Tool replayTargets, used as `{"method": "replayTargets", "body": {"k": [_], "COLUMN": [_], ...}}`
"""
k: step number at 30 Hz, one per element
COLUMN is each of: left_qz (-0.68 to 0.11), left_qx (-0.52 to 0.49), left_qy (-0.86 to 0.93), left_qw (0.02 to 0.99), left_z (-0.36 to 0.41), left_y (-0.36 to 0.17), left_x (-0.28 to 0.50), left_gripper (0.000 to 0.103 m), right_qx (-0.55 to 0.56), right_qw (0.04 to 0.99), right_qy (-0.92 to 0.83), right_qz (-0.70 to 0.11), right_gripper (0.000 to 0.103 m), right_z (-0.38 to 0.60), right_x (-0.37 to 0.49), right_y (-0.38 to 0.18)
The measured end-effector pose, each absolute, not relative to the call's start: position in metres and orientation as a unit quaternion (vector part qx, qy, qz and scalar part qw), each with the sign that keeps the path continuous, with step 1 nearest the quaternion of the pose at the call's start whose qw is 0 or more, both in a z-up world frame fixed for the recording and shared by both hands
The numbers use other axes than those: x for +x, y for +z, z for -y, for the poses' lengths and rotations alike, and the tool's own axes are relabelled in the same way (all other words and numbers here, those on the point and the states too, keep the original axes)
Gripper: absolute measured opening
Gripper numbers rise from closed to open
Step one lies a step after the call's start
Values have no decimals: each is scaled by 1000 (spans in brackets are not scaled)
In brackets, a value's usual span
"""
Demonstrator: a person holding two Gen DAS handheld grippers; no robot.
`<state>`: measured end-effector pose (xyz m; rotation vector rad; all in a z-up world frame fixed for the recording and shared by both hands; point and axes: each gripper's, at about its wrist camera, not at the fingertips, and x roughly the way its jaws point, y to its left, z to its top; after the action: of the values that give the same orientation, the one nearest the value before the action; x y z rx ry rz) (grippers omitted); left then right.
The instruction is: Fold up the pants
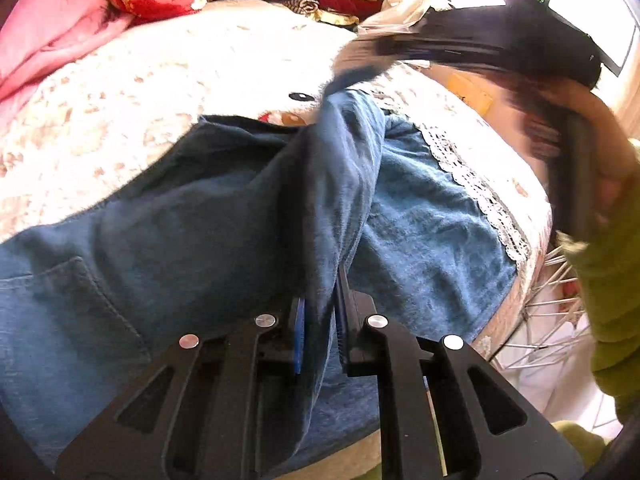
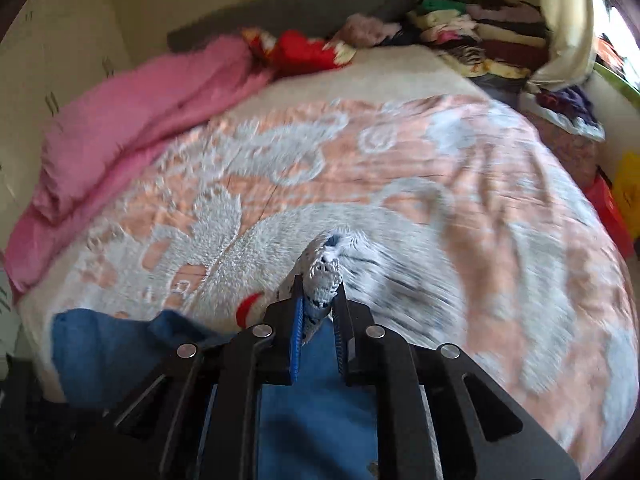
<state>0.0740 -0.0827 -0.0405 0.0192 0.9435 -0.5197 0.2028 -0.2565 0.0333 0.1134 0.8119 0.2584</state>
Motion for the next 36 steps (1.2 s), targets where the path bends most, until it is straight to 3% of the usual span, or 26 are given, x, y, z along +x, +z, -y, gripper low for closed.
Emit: {"method": "replayTargets", "body": {"k": [6, 14, 20, 31, 34, 36], "left_qz": [-427, -428, -453, -480, -481, -479], "left_qx": [45, 88, 115, 138, 126, 116], "left_qy": [-254, -272, -272, -270, -280, -285], "left_qw": [867, 857, 841, 823, 821, 822], "left_z": [79, 86, 99, 109, 106, 104], "left_y": [-21, -17, -33, -54, -50, -45], "left_x": [59, 37, 28, 24, 21, 17], "left_gripper": [0, 0, 0, 3, 16, 36], "right_qx": [107, 141, 162, 157, 139, 115], "right_qw": [912, 884, 866, 862, 874, 887], "right_qy": [111, 98, 76, 64, 56, 50], "right_qz": [-381, -434, -467, -477, -462, -444], "right_gripper": [12, 12, 12, 13, 14, 15], "right_z": [317, 352, 364, 374, 374, 372], "right_x": [122, 39, 21, 14, 11, 8], "right_y": [49, 7, -30, -45, -30, -17]}}
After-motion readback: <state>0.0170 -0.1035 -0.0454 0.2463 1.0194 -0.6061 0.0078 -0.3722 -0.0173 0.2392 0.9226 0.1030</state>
